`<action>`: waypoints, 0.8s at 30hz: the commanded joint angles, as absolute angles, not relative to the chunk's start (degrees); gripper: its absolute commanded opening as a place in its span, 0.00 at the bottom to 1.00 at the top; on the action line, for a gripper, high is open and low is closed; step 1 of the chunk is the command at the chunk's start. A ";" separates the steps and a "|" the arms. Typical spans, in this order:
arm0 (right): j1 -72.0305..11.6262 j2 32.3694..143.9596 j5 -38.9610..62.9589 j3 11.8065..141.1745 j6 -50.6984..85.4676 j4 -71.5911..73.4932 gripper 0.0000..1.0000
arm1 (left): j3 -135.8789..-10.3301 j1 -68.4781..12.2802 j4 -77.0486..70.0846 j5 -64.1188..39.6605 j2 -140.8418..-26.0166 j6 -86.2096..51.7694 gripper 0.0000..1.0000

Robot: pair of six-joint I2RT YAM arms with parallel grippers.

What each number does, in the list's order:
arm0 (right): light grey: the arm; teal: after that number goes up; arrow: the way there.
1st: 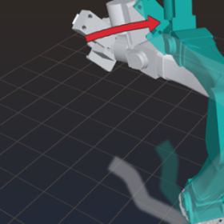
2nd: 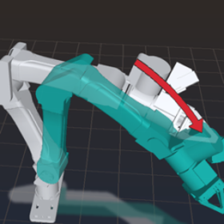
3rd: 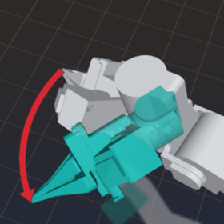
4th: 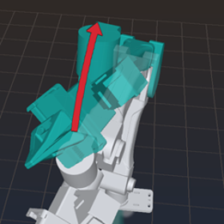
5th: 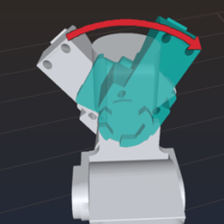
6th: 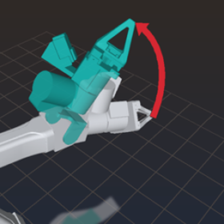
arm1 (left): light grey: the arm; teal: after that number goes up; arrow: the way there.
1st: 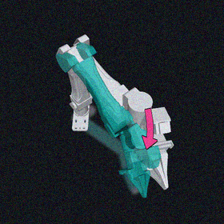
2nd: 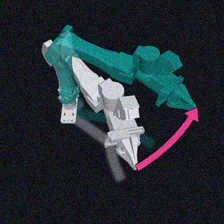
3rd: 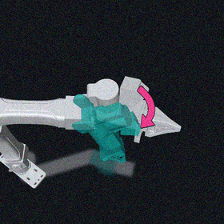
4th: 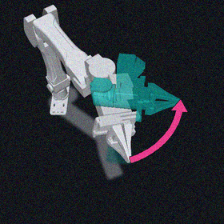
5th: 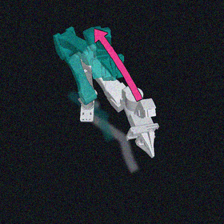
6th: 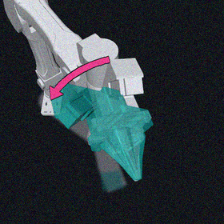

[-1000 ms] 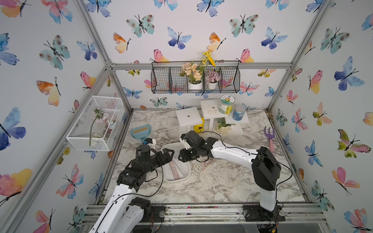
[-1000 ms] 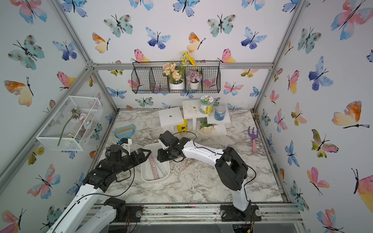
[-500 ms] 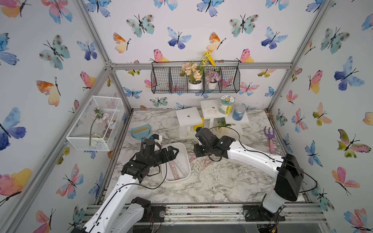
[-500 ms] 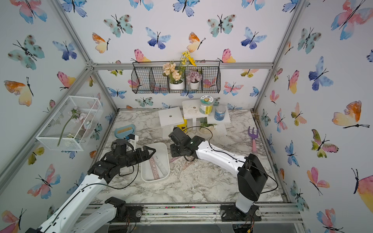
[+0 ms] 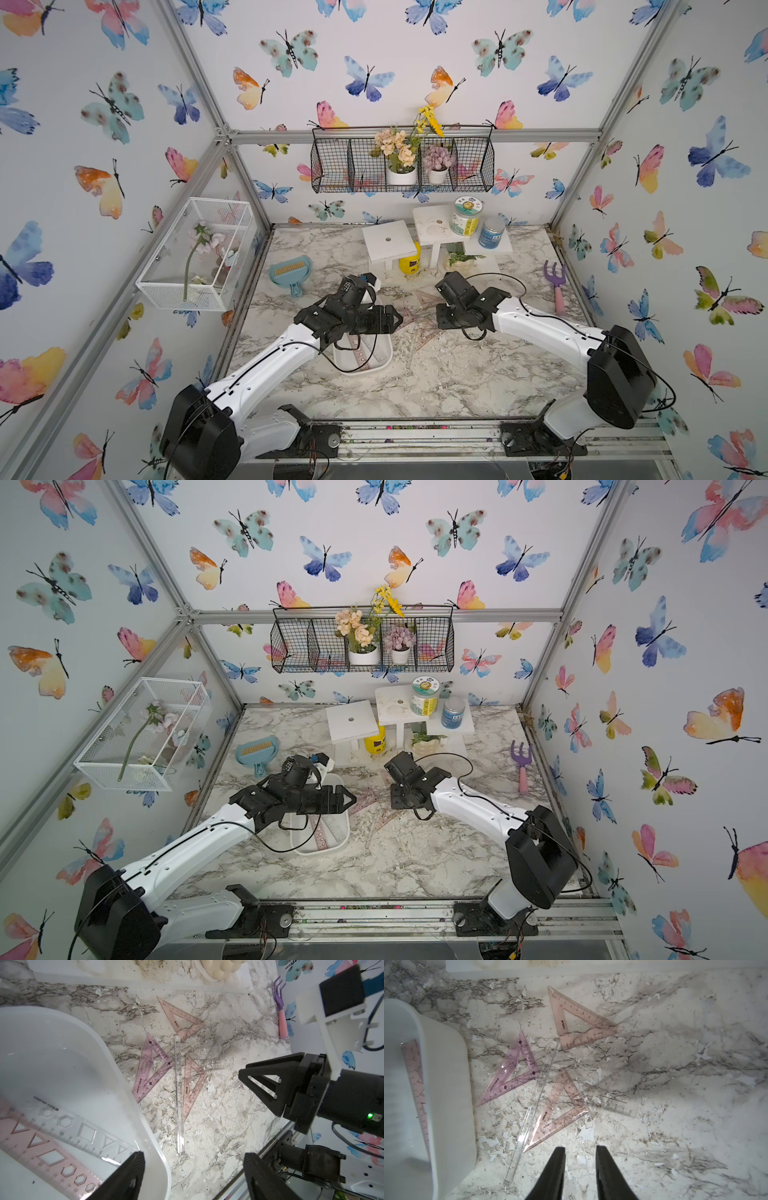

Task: Put the scattered rulers into the storage box
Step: Pick up the ruler from the center of the board.

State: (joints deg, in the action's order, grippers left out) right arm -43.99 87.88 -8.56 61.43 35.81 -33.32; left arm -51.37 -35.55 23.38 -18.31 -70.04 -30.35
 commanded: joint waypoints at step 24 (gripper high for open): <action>-40.52 77.78 -3.66 49.39 40.91 -26.21 0.36 | -65.33 -47.75 27.86 -0.42 -97.00 -22.35 0.68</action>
